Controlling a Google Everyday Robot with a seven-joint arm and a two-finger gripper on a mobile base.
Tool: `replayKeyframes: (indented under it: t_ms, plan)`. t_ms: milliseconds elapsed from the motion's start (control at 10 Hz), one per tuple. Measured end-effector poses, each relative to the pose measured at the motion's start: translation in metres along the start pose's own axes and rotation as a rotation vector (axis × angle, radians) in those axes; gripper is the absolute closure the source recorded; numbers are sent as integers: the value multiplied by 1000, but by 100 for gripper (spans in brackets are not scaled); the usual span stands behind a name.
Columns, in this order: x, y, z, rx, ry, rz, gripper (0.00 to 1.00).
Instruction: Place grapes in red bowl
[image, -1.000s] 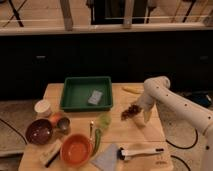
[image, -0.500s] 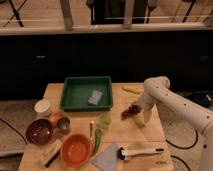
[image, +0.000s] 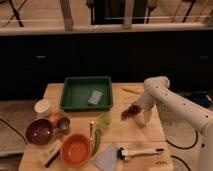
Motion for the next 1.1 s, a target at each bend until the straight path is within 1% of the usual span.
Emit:
replayKeyframes:
  t_ms: [1100]
  plan:
    - [2,1,3,-18,-6,6,20]
